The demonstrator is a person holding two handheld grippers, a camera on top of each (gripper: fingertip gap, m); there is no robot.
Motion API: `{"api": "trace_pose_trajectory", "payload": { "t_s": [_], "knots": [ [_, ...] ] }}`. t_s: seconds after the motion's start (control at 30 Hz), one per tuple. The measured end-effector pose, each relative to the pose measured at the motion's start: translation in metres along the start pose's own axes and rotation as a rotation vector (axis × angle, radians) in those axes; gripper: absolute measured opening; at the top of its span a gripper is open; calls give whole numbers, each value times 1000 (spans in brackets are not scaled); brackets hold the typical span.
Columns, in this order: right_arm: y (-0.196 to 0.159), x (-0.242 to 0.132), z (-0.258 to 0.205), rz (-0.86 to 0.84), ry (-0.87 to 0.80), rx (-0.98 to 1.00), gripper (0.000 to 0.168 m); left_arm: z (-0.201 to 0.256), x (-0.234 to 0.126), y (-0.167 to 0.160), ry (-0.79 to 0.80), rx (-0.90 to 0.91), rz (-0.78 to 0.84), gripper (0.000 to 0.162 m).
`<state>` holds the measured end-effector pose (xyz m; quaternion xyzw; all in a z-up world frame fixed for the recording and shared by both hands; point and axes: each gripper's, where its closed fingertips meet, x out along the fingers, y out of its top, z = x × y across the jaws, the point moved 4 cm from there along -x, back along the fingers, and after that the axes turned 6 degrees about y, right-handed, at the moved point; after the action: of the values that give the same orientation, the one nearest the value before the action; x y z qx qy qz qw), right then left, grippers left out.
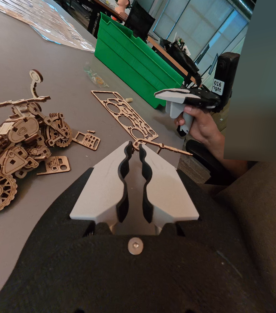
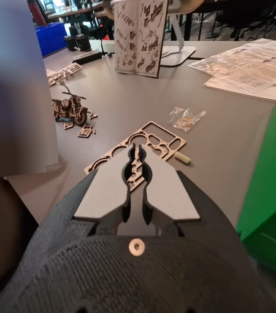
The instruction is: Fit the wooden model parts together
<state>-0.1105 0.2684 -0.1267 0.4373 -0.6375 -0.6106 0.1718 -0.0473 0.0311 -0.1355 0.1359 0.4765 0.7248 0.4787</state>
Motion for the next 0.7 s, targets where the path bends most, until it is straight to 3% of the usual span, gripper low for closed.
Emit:
{"api": "trace_pose_trajectory", "payload": {
  "t_s": [0.27,0.7],
  "knots": [
    [8,-12,13,117,-6,120,6,0,0,0,1,-1,-1,5],
    [7,-11,12,114,-6,115,7,0,0,0,1,-2,-1,5]
  ]
}}
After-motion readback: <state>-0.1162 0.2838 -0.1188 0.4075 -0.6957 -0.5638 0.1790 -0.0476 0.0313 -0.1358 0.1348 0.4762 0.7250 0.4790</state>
